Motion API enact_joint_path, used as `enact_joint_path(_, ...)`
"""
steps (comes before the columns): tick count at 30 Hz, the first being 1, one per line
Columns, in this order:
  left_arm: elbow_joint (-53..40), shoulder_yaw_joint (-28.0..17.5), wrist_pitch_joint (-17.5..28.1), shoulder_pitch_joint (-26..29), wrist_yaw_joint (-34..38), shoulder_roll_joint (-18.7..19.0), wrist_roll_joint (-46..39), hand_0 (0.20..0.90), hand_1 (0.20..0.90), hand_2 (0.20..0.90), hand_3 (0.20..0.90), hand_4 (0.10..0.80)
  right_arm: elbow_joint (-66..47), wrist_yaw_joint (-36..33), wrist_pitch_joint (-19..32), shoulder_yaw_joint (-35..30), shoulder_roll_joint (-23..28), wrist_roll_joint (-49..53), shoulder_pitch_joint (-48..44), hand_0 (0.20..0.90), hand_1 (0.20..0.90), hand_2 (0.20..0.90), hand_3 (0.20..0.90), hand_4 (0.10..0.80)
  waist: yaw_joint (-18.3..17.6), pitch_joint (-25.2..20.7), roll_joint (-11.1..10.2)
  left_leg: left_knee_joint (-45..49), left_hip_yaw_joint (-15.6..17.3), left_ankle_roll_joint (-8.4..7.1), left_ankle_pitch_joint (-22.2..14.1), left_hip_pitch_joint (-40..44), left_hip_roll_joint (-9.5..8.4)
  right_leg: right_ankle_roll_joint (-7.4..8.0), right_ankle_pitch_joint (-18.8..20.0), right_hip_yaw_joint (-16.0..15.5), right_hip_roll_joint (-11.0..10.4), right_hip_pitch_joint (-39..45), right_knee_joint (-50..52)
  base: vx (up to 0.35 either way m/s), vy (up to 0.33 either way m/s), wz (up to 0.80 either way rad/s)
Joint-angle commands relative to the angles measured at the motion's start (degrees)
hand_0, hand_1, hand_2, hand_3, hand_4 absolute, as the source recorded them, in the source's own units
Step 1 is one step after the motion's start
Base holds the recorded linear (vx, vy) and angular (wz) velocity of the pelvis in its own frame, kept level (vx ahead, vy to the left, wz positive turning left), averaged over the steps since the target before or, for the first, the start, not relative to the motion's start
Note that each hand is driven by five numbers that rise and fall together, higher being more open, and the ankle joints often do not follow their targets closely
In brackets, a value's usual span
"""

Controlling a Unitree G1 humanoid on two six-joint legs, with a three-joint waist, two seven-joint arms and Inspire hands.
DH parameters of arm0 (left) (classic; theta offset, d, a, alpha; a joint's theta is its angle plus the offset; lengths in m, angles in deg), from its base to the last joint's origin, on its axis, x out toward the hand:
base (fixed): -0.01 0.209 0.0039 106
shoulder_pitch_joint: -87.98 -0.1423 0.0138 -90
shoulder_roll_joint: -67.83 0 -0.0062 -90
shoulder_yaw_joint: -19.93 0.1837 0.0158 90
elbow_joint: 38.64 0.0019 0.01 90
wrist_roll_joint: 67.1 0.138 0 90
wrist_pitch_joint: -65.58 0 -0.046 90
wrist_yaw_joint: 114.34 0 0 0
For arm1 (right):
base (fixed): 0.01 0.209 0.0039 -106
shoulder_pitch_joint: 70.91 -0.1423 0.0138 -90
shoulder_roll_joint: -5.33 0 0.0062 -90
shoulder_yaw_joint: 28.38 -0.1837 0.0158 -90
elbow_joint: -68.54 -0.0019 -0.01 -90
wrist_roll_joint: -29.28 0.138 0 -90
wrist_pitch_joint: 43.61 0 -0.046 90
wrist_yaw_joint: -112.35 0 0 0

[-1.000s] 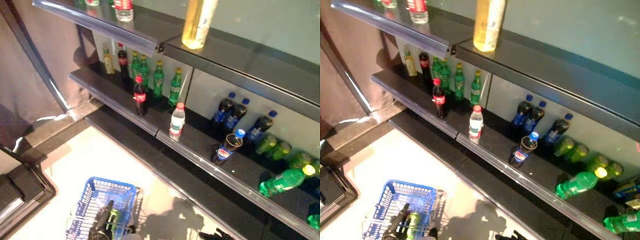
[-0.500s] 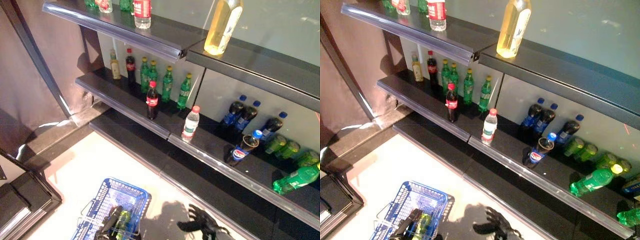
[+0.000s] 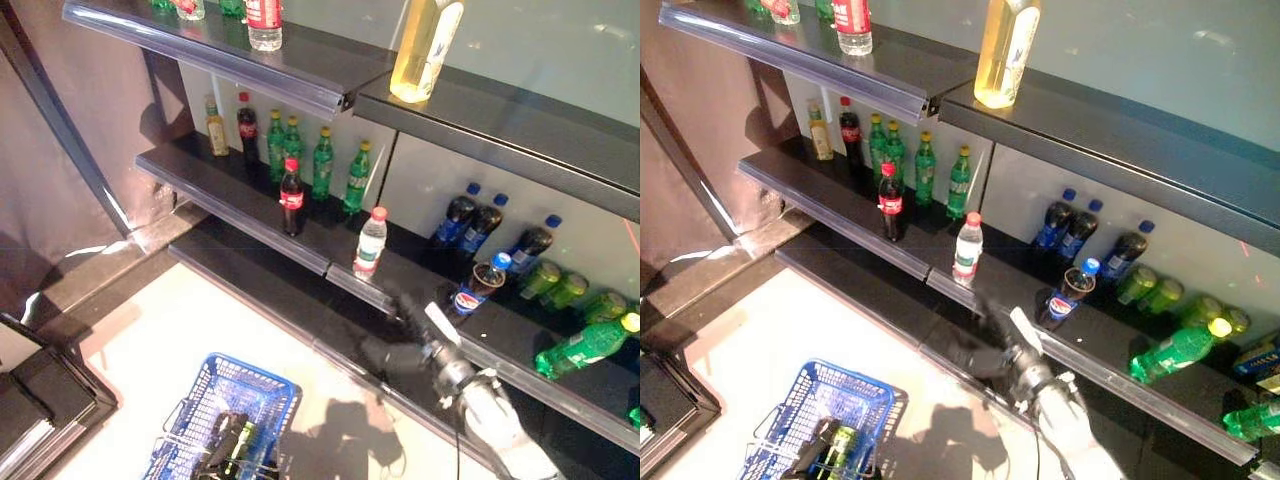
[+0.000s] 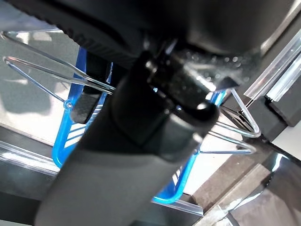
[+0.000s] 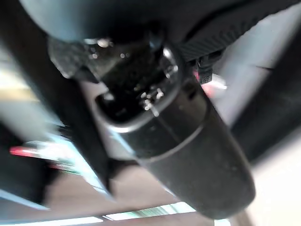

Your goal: Pick up the drink and place into the basket.

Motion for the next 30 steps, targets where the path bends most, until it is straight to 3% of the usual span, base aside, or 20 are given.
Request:
enact_joint_path(1,-5.69,0.24,4.17,1.96,-2.81,-0.59,4.94,0.300,0.300,0.300,0.200,0.100,-7.69,-9.47,10.04,-5.21,2.10,-4.00,-4.89,0.900,0.900,0.900,0.900,0.800,0.85,-2.92,2.20,0.16,0.41,-0.50,-2.19,1.43,3.30,0.28,1.48,-0.13,-1.38,-2.43,3.35,0.000,0.000,0.00)
enact_joint_path(6,-4.28,-2.33,3.57,0.10,-3.71,-1.25,7.24,0.300,0.300,0.300,0.200,0.100,-10.49,-15.98,12.75,-11.60,2.26,-5.95,-1.40,0.900,0.900,0.900,0.900,0.800,0.02,-3.64,2.71,0.28,1.32,-0.64,-2.49,1.72,3.50,0.18,1.03,0.04,-1.29,-2.60,3.57,0.003,0.003,-0.01)
enact_joint_path(12,-2.21,-3.44,3.27,-0.94,-4.25,-1.37,9.11,0.300,0.300,0.300,0.200,0.100,-9.35,-20.97,12.08,-13.95,1.52,-5.64,0.41,0.900,0.900,0.900,0.900,0.800,-0.49,-3.79,2.86,0.66,2.01,-0.59,-2.90,2.19,3.48,0.02,0.56,0.15,-1.29,-2.65,4.17,0.010,0.002,0.00)
enact_joint_path(26,-3.07,-1.44,2.31,-0.80,-4.83,-0.25,9.44,0.300,0.300,0.300,0.200,0.100,-5.93,-26.97,10.38,-11.62,1.67,-6.30,1.71,0.900,0.900,0.900,0.900,0.800,-1.44,-0.20,3.62,7.56,3.65,0.00,-5.36,-0.97,2.57,0.06,-0.16,1.11,-2.41,-5.75,8.07,0.000,0.025,-0.05)
enact_joint_path(30,-4.52,0.72,2.34,0.81,-3.99,0.35,8.14,0.300,0.300,0.300,0.200,0.100,-2.38,-29.27,10.97,-9.04,1.04,-4.93,-1.43,0.900,0.900,0.900,0.900,0.800,-1.10,2.57,4.21,13.05,5.08,-0.03,-6.44,-4.28,2.86,-0.12,-0.99,-0.41,-3.35,-8.55,12.33,-0.043,0.015,-0.06)
